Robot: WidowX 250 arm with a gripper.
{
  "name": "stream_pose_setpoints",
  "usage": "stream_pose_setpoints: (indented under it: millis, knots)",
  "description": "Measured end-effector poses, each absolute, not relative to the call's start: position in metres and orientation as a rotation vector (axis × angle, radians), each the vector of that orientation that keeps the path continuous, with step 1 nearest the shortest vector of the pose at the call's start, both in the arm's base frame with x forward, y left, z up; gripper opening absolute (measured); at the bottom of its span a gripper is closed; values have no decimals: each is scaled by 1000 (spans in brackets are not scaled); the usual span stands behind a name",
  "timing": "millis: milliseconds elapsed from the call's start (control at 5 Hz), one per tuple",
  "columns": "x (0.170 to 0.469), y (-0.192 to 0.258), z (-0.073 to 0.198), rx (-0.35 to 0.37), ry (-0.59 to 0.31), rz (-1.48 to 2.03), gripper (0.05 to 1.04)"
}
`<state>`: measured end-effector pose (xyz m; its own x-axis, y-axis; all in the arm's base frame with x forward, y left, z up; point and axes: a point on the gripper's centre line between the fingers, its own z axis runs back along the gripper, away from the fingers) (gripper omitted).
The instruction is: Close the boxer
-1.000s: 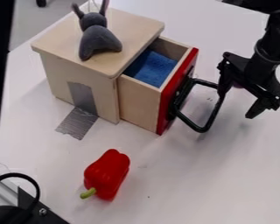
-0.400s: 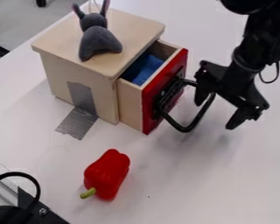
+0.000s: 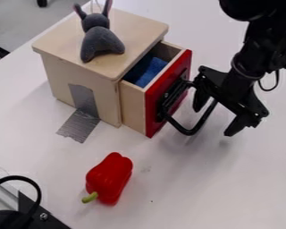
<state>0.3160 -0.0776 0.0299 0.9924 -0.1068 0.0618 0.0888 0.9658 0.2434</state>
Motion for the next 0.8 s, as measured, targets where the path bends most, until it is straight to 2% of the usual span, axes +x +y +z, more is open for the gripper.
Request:
stream_pose_setpoints:
  millis: [400,600,800]
  knots:
    - [316,-64,14,263,-16,-68,392]
    - [320,-58,14,272,-7,-46,178]
    - [322,-45,12,282,0,-11,131]
